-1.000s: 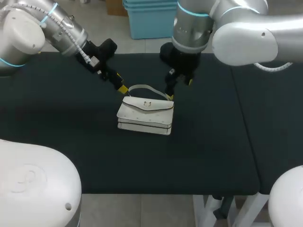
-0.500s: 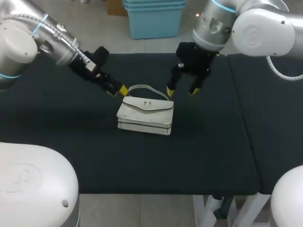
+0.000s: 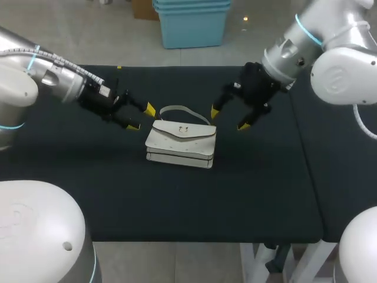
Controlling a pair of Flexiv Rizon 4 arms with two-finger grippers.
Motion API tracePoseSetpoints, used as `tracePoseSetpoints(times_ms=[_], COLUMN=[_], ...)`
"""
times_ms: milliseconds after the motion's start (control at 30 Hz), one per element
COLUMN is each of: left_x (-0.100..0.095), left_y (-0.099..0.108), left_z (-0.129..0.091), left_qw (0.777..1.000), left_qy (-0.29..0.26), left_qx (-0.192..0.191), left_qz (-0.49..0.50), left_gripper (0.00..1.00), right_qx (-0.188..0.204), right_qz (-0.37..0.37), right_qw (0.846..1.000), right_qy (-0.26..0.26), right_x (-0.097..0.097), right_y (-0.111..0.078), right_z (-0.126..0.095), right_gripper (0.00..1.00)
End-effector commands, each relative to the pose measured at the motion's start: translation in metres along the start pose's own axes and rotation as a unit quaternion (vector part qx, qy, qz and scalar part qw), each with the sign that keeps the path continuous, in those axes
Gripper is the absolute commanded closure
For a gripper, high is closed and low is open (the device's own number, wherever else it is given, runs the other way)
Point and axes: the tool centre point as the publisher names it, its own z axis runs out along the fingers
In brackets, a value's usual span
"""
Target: Pick up the bag, open it, inspect its contents, close it, and place it on the opposite side
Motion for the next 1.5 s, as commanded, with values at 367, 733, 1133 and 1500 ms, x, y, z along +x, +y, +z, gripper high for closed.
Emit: tracePoseSetpoints(times_ms=[367, 733, 1133, 1500], left_x=[-0.024, -0.036, -0.039, -0.041], left_y=[-0.012, -0.017, -0.020, -0.029], left_z=[0.017, 0.025, 0.033, 0.045], left_qw=[0.987, 0.992, 0.996, 0.993], left_qy=[0.039, 0.044, 0.016, 0.061], left_qx=[0.016, -0.024, -0.057, -0.052], left_qz=[-0.155, -0.113, -0.068, -0.082], left_gripper=[0.00, 0.00, 0.00, 0.00], right_qx=[-0.138, -0.122, -0.090, -0.038], right_qz=[0.152, 0.147, 0.117, 0.174], right_qw=[0.977, 0.981, 0.988, 0.983], right_qy=[0.049, 0.039, 0.048, 0.042], right_x=[-0.007, -0.006, -0.004, -0.014], right_y=[0.009, 0.016, 0.019, 0.028], right_z=[0.020, 0.033, 0.040, 0.070], right_gripper=[0.00, 0.00, 0.00, 0.00])
